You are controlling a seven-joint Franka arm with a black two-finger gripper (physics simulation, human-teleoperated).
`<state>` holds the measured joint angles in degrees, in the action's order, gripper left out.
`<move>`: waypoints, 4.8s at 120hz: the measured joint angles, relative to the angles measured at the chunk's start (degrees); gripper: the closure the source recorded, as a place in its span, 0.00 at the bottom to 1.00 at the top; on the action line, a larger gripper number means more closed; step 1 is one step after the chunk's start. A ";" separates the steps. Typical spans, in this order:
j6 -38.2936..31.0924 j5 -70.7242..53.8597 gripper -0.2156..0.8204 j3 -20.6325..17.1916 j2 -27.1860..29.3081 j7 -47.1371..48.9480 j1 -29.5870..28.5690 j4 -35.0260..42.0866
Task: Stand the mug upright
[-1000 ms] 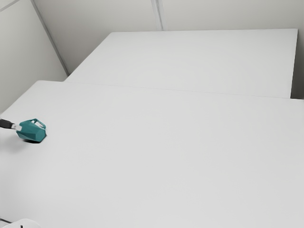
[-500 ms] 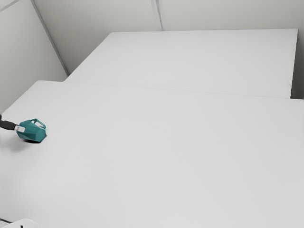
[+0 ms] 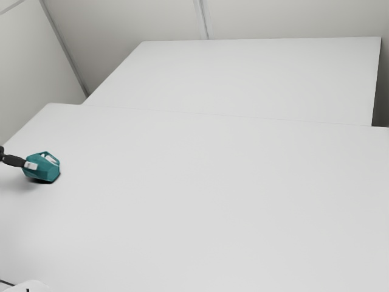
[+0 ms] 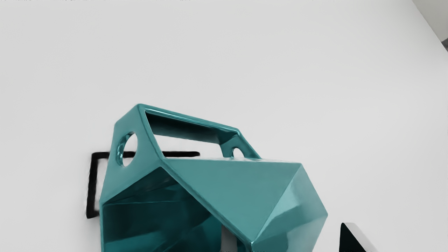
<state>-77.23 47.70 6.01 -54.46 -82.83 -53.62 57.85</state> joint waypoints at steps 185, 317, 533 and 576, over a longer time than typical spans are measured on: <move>-46.23 -27.91 0.97 -15.04 50.65 11.43 22.40 59.26; -62.21 -29.43 0.97 -35.29 62.21 45.02 21.67 78.26; -54.53 -32.34 0.24 -38.35 63.84 51.44 21.68 69.85; -30.28 -40.47 0.21 -19.85 57.04 60.46 42.07 41.53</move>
<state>-107.51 7.23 -13.83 2.58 -22.37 -11.55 99.38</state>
